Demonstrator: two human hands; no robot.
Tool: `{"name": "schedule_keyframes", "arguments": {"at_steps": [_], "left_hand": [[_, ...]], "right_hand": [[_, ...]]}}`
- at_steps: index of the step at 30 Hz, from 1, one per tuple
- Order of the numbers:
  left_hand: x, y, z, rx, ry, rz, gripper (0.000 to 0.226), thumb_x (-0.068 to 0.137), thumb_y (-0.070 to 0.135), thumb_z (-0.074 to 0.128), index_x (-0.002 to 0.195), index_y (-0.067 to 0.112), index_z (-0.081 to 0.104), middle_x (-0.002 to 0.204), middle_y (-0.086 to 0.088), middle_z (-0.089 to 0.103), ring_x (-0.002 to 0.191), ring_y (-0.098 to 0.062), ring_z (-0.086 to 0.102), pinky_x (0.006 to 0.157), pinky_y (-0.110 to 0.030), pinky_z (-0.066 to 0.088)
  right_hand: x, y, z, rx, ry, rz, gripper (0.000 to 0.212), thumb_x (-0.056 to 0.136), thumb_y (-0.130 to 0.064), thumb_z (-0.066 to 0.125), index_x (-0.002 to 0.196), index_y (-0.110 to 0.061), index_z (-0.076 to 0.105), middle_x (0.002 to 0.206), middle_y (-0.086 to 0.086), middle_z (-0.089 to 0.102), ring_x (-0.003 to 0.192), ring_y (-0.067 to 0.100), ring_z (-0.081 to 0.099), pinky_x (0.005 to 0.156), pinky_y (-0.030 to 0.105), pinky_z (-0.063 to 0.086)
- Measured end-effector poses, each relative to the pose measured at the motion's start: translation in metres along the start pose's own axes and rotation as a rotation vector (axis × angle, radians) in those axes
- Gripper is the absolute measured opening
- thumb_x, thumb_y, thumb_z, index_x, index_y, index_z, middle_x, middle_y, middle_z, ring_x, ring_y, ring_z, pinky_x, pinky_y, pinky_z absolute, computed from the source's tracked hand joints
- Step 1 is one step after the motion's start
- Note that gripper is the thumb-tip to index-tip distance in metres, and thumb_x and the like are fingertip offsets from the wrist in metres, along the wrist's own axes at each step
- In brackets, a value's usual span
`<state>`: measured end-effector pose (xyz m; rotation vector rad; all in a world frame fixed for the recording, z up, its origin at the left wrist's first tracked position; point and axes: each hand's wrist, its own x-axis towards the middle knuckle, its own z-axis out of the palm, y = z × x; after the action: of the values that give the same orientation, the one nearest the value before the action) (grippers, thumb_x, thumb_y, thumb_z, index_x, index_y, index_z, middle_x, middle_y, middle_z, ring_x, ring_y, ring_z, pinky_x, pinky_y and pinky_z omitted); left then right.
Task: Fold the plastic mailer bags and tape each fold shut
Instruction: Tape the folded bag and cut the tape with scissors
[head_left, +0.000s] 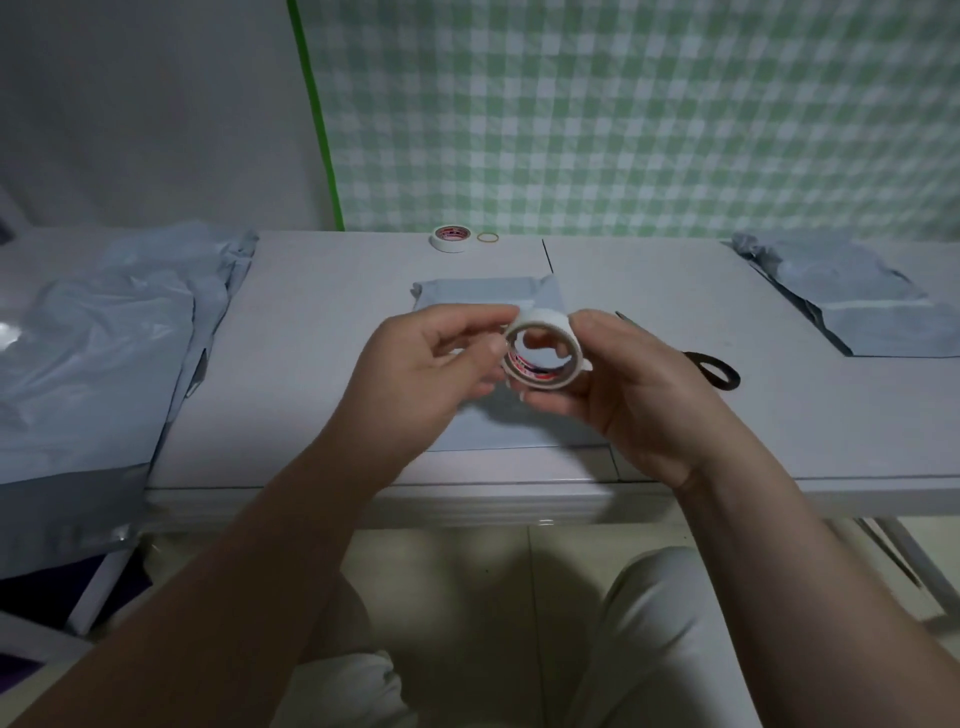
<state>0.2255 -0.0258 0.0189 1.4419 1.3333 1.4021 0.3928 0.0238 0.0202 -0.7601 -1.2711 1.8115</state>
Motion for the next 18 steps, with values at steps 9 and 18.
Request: {"name": "schedule_keyframes", "arguments": {"at_steps": [9,18], "left_hand": [[-0.0063,-0.0044,-0.0019,0.39,-0.051,0.332,0.02,0.085,0.016,0.058,0.098,0.025,0.071,0.091,0.013,0.069,0.085,-0.001,0.063,0.074,-0.012,0.046],[-0.0073,-0.0037,-0.0036,-0.1,-0.073,0.019,0.023,0.089,0.002,0.057,0.1,0.02,0.068,0.091,0.006,0.074,0.08,-0.007,0.067,0.066,-0.022,0.056]], "right_hand": [[-0.0043,0.0057,0.0057,-0.115,-0.022,0.089,0.041,0.076,-0.03,0.063,0.101,0.002,0.063,0.082,0.017,0.062,0.073,0.022,0.06,0.064,0.033,0.056],[-0.0017,0.0083,0.007,0.151,-0.136,0.053,0.028,0.082,-0.023,0.054,0.089,-0.007,0.075,0.095,0.012,0.07,0.093,0.021,0.066,0.089,0.039,0.054]]}}
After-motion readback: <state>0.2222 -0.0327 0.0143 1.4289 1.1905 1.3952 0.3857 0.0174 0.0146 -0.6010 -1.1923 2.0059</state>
